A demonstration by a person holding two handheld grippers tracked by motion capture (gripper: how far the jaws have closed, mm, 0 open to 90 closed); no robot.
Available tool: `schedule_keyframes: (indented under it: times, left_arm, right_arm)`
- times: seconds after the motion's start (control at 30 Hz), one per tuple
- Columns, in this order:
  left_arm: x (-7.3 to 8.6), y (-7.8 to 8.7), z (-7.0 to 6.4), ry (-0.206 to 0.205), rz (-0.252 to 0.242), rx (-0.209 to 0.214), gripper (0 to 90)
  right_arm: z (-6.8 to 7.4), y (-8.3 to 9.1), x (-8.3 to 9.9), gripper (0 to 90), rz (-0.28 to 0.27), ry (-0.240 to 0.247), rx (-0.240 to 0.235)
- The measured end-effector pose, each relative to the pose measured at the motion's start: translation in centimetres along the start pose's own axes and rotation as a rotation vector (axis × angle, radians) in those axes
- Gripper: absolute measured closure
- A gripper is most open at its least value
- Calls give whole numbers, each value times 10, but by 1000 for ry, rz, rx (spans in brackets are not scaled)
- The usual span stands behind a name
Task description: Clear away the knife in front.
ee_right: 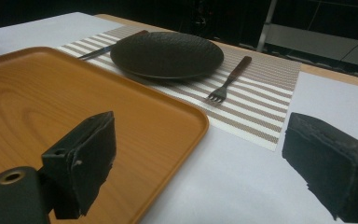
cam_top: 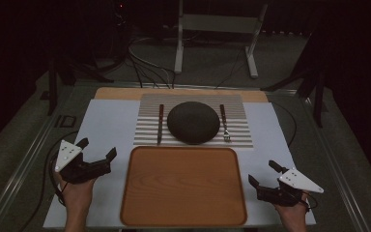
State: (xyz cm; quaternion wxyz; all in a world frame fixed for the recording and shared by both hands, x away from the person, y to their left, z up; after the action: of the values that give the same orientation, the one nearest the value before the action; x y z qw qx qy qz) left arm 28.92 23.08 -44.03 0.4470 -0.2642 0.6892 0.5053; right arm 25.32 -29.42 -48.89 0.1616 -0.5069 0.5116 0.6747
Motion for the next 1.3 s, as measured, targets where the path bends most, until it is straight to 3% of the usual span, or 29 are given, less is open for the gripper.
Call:
schedule_keyframes:
  times: [0.3,0.6,0.9,1.3]
  left_arm:
    - [-9,-13,-5,-34,-18,22,6]
    - [-23,-24,-8,-29,-32,39,7]
    - [-39,-48,-15,-16,51,31,7]
    - [-49,-76,-22,-8,77,30,7]
  right_arm:
    - [0,0,0,96,-3,1,2]
    - [0,0,0,96,-1,3,3]
    - [0,0,0,96,-5,2,2]
    - [1,-1,0,96,2,6,-1]
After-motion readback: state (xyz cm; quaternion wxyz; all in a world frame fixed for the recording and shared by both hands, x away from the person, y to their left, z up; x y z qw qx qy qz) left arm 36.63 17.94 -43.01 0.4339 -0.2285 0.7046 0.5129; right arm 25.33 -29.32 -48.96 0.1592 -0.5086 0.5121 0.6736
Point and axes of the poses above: each handheld gripper's, and its own axes: y roughly backward along the jaws, x roughly out of its underside, z roughly to its left, the point moved 4 cm from there along -y, roughly forward along the jaws, and after that the axes turned 10 degrees about z, right-handed, at the moved point
